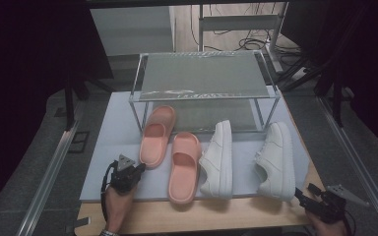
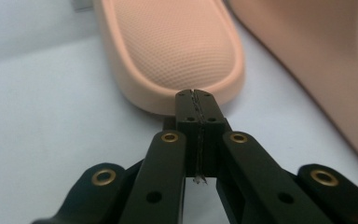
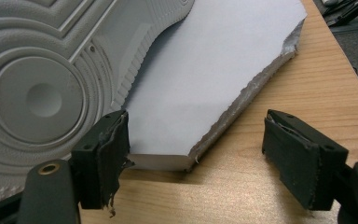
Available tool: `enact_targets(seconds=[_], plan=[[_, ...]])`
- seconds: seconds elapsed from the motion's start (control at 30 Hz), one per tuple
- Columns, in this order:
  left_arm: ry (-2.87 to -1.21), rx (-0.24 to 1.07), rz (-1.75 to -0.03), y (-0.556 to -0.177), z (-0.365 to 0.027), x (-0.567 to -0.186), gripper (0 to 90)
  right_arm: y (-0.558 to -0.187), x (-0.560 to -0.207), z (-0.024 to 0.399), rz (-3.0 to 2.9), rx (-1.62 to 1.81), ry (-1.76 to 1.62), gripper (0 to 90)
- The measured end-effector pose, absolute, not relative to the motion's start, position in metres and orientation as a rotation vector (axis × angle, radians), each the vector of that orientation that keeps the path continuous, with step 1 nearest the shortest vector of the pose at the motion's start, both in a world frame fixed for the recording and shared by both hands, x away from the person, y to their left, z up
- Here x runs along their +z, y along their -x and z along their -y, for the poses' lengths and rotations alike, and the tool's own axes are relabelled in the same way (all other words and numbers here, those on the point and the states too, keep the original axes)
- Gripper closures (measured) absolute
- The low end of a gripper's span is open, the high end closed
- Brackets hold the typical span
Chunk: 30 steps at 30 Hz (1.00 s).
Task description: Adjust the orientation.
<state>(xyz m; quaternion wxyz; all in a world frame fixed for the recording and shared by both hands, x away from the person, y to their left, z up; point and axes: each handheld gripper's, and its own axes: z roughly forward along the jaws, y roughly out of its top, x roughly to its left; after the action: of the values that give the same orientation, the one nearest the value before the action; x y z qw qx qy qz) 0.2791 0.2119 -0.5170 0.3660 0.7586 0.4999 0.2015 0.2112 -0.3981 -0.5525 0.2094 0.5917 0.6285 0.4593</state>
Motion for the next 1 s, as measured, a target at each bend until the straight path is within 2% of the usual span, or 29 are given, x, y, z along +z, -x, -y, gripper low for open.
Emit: enact_targets(seconds=[1.0], plan=[[-1.904,0.569,-1.296,-0.310,-0.200,-0.515,89.8,-0.211,-0.553,0.398,-1.749,1.277,-1.643,23.5]])
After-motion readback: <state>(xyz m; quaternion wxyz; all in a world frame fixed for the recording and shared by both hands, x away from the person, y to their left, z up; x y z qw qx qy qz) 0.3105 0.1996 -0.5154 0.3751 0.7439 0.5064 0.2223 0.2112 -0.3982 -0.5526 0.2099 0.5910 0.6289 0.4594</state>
